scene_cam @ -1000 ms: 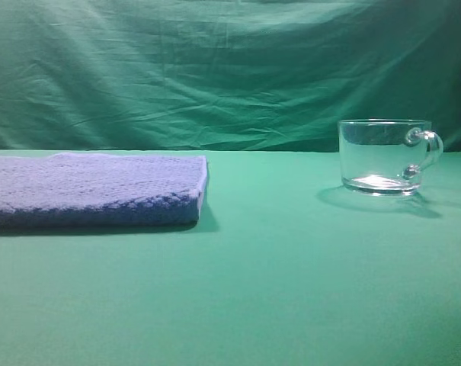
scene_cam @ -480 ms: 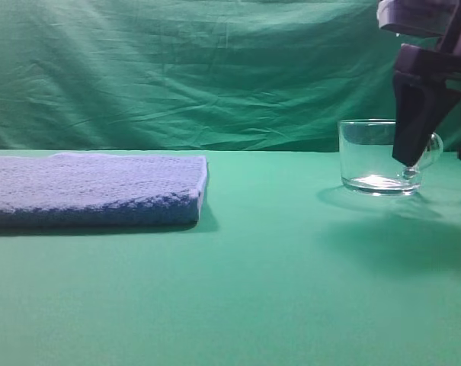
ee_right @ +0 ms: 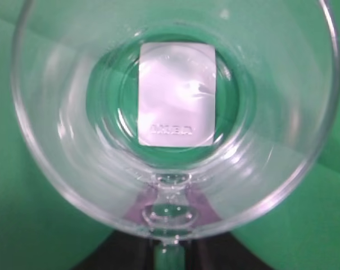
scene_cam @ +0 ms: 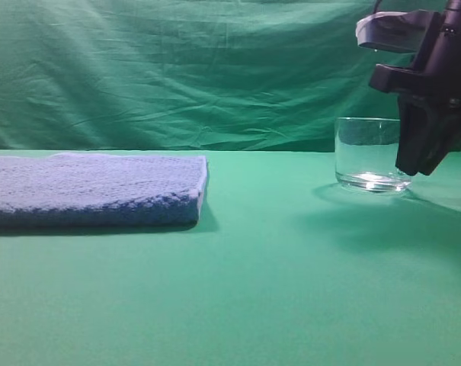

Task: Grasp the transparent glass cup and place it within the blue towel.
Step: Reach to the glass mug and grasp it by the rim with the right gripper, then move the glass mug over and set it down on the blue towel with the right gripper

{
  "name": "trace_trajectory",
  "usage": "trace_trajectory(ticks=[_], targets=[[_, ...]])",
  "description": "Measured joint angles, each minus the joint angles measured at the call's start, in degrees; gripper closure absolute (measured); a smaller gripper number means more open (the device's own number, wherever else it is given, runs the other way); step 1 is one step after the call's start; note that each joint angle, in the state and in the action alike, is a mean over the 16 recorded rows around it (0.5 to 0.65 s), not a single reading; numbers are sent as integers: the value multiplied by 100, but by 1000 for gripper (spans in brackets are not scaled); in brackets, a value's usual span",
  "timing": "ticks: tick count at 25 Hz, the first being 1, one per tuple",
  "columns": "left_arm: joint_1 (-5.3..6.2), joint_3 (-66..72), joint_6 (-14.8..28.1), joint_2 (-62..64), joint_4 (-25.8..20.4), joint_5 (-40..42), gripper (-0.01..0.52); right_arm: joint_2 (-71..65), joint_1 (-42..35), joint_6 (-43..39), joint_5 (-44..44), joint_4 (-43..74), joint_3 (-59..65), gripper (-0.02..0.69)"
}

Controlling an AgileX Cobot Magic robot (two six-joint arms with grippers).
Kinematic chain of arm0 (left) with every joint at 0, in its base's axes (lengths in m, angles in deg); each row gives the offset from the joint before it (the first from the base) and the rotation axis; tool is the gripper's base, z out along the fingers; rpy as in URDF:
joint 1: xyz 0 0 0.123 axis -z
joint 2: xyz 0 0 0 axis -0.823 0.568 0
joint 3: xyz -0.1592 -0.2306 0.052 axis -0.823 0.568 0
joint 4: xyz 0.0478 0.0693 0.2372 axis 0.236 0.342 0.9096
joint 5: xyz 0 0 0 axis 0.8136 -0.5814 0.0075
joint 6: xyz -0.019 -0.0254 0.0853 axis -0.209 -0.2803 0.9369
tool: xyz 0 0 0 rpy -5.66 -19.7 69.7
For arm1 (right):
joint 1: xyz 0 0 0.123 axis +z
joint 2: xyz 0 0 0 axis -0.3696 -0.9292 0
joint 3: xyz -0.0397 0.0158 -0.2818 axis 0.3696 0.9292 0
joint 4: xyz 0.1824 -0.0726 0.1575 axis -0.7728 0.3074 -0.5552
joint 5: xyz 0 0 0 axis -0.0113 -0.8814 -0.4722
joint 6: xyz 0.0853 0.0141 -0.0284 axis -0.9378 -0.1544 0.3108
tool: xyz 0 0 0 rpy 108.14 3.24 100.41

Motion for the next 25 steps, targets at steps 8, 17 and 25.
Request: trace_trajectory(ticks=[8, 17, 25], targets=[[0, 0, 0, 0, 0, 0, 514, -510, 1176, 42, -140, -3, -1522, 560], [0, 0, 0, 0, 0, 0, 514, -1965, 2205, 57, -348, 159, -3217, 560], [0, 0, -1, 0, 0, 0, 514, -2894, 2438, 67, -500, 402, -4044, 503]])
